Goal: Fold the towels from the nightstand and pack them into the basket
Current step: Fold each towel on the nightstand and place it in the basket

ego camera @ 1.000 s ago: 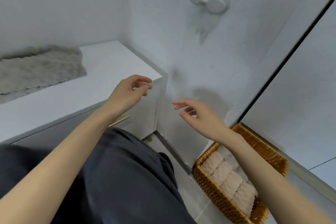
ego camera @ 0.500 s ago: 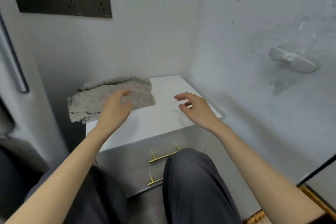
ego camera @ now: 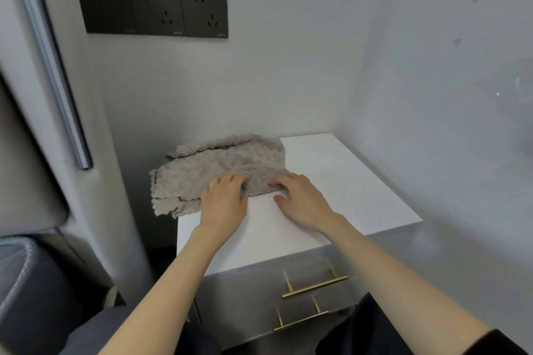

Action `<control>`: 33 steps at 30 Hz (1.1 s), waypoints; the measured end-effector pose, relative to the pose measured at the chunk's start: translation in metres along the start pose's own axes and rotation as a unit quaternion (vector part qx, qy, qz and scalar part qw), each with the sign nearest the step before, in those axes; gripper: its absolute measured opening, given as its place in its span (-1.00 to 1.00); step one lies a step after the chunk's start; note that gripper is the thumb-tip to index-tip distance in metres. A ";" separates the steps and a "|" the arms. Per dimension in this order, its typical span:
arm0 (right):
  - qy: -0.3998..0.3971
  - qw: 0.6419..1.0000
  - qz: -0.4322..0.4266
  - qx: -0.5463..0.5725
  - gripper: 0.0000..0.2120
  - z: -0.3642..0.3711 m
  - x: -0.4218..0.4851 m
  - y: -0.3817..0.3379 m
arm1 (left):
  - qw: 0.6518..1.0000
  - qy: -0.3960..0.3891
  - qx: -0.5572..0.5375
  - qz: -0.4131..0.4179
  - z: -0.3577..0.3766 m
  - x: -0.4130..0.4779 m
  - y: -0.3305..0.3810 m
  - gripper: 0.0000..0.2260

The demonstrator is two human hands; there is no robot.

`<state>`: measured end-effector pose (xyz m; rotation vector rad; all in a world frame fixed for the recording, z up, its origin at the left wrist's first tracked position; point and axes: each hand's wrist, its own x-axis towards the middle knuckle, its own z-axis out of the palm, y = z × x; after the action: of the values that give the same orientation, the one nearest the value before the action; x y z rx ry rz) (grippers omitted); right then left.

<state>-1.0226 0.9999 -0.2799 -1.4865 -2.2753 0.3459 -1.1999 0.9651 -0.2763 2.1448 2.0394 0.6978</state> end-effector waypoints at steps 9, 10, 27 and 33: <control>0.089 0.995 0.001 0.041 -0.86 0.015 0.023 0.011 | 0.999 -0.007 0.045 0.008 0.003 0.023 -0.001 -0.58; 0.091 0.992 0.020 0.080 -0.87 0.013 0.025 0.013 | 0.999 -0.004 0.040 0.007 0.002 0.024 -0.001 -0.58; 0.316 0.657 0.163 0.665 -0.77 -0.056 0.035 0.021 | 0.990 0.129 -0.027 0.050 -0.008 0.014 0.018 -0.76; 0.338 0.606 0.279 0.664 -0.75 -0.070 0.016 0.050 | 0.989 0.091 -0.076 0.087 0.004 0.010 0.041 -0.79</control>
<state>-0.9552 1.0342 -0.2349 -1.0163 -0.4328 1.0882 -1.1612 0.9717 -0.2615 2.2621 1.8237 1.0721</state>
